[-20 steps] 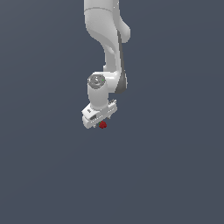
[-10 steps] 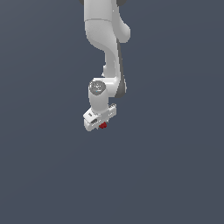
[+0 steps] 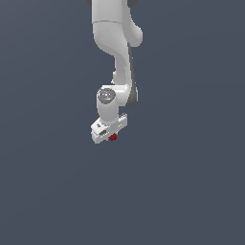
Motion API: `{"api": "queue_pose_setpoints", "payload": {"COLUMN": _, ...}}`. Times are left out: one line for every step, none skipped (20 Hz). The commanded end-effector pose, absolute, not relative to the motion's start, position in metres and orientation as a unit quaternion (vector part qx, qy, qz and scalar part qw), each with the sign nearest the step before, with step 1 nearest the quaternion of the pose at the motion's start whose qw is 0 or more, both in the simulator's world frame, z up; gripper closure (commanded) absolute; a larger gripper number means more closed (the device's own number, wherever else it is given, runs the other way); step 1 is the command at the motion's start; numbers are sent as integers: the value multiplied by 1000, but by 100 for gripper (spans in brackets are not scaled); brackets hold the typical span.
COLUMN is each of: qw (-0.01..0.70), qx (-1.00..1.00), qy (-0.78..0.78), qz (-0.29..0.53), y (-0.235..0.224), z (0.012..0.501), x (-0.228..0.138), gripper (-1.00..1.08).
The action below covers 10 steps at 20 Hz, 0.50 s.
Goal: Pick up the object and move it to a goal position.
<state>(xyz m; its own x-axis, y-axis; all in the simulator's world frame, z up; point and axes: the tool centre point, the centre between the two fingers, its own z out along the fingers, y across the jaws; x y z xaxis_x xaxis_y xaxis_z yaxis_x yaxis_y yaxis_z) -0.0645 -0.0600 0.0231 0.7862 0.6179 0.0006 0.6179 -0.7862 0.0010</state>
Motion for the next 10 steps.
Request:
{"api": "queue_pose_setpoints", "payload": {"qw": 0, "qx": 945, "qy": 327, "qz": 0, "y": -60, "z": 23, "x": -65, "gripper": 108}}
{"api": "queue_pose_setpoints", "payload": {"qw": 0, "qx": 945, "qy": 327, "qz": 0, "y": -59, "z": 24, "x": -65, "gripper": 108}}
{"api": "queue_pose_setpoints", "payload": {"qw": 0, "qx": 945, "qy": 327, "qz": 0, "y": -57, "z": 24, "x": -66, "gripper": 108}}
{"api": "queue_pose_setpoints", "payload": {"qw": 0, "qx": 945, "qy": 327, "qz": 0, "y": -54, "z": 25, "x": -66, "gripper": 108}}
{"api": "queue_pose_setpoints", "payload": {"qw": 0, "qx": 945, "qy": 327, "qz": 0, "y": -51, "z": 27, "x": -67, "gripper": 108}}
{"api": "queue_pose_setpoints", "payload": {"qw": 0, "qx": 945, "qy": 327, "qz": 0, "y": -47, "z": 29, "x": -69, "gripper": 108}}
{"api": "queue_pose_setpoints", "payload": {"qw": 0, "qx": 945, "qy": 327, "qz": 0, "y": -43, "z": 31, "x": -70, "gripper": 108}}
{"api": "queue_pose_setpoints", "payload": {"qw": 0, "qx": 945, "qy": 327, "qz": 0, "y": -37, "z": 33, "x": -72, "gripper": 108}}
{"api": "queue_pose_setpoints", "payload": {"qw": 0, "qx": 945, "qy": 327, "qz": 0, "y": -31, "z": 36, "x": -74, "gripper": 108}}
{"api": "queue_pose_setpoints", "payload": {"qw": 0, "qx": 945, "qy": 327, "qz": 0, "y": -25, "z": 38, "x": -76, "gripper": 108}}
